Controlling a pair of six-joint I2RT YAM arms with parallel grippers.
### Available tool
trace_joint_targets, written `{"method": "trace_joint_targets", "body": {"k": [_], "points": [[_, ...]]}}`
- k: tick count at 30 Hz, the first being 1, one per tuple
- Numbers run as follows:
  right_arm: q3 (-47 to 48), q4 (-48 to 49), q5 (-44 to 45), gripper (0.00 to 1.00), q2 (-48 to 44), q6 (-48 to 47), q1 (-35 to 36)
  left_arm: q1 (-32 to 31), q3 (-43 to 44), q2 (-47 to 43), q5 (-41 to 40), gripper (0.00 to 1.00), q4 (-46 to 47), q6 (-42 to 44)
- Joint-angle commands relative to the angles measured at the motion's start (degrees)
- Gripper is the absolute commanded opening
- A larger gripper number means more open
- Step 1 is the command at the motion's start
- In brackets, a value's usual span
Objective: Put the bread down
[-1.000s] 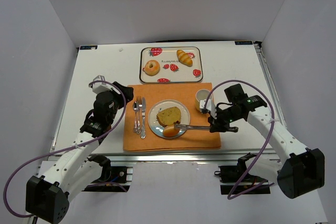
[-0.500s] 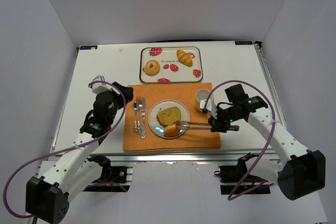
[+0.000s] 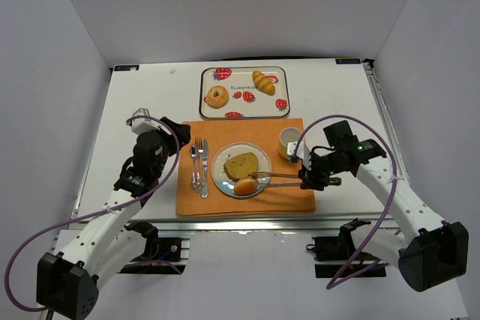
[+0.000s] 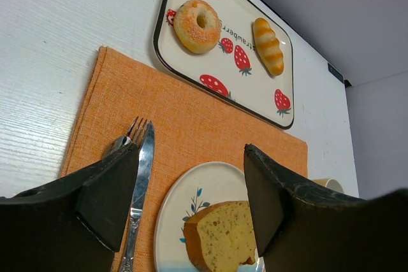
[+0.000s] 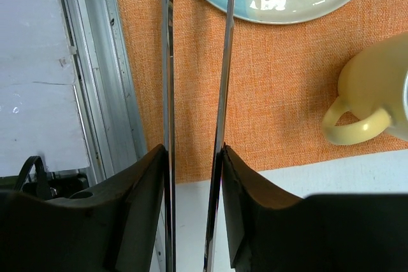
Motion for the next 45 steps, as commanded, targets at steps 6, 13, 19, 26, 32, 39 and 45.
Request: {"method": "trace_joint_targets", "body": {"k": [6,13,19,26,32,39,45], "points": [[4.48,0.3,-3.0,0.43,-2.34,1.62,0.12,0.36,-0.77,-0.9,0.83,0.76,0.81,-0.11],[8.35,3.29,-3.88,0.42,-1.91,4.61,0.13,0.36,-0.42,-0.29,1.0,0.76,1.17,-0.03],[9.85,4.61,-3.62,0.4,-1.03,5.49,0.12,0.36,-0.24,-0.29,0.92,0.76,1.08,0.06],[12.39,9.96,-3.62,0.36,-0.94,10.93,-0.05,0.36,-0.42,-0.55,0.83,0.75,0.9,-0.03],[14.86,13.13,-3.88,0.33,0.29,14.81,-2.07,0.36,-0.24,-0.55,1.01,0.67,0.99,0.06],[17.84,18.57,-4.93,0.26,4.49,24.28,-13.72,0.36,-0.59,-0.64,2.06,0.43,1.34,0.15],[17.42,27.18,-1.53,0.16,13.8,37.47,-30.34,0.36,0.28,2.69,8.2,0.09,4.85,1.47]]}}
